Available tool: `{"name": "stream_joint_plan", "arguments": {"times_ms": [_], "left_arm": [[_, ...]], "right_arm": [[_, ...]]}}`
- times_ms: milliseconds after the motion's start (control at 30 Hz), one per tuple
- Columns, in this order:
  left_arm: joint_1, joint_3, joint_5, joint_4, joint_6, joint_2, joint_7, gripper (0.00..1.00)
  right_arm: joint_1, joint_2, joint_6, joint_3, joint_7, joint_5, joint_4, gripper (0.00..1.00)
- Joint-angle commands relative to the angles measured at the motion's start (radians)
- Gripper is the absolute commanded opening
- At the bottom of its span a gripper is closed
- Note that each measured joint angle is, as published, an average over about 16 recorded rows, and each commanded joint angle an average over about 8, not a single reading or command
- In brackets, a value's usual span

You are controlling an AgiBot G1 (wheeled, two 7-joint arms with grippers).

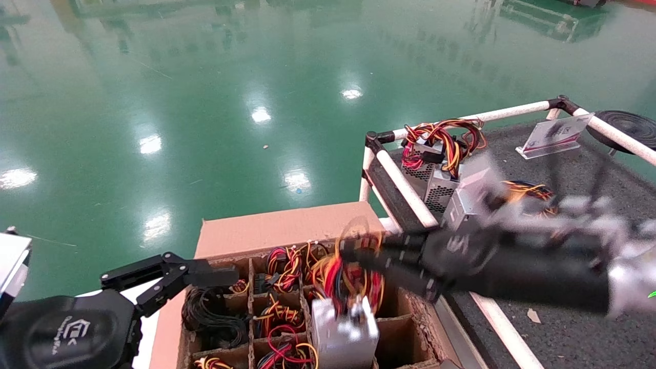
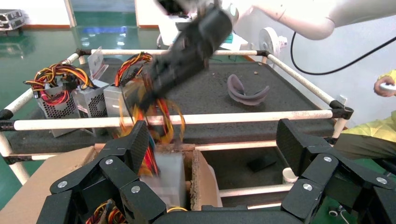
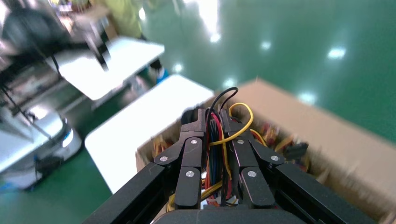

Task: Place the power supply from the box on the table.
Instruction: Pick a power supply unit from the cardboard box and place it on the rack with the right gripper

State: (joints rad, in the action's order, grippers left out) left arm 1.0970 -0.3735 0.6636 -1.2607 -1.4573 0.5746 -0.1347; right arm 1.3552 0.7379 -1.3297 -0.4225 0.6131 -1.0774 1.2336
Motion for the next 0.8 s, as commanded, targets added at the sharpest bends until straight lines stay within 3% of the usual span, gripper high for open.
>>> {"name": "stream_joint_plan", "arguments": {"times_ms": [33, 433, 800], "left_arm": [[0.000, 0.000, 0.000, 0.000, 0.000, 0.000, 0.000, 1.00], [0.000, 0.000, 0.000, 0.000, 0.000, 0.000, 0.000, 1.00], [0.000, 0.000, 0.000, 0.000, 0.000, 0.000, 0.000, 1.00]], "right_arm": [[0.016, -0.016, 0.002, 0.021, 0.024, 0.029, 0.015, 0.00], [0.142, -0.057, 0.022, 0.084, 0.106, 0.087, 0.042, 0.00], [0.249, -0.112, 0.019, 0.138, 0.119, 0.113, -0.003, 0.00]]}}
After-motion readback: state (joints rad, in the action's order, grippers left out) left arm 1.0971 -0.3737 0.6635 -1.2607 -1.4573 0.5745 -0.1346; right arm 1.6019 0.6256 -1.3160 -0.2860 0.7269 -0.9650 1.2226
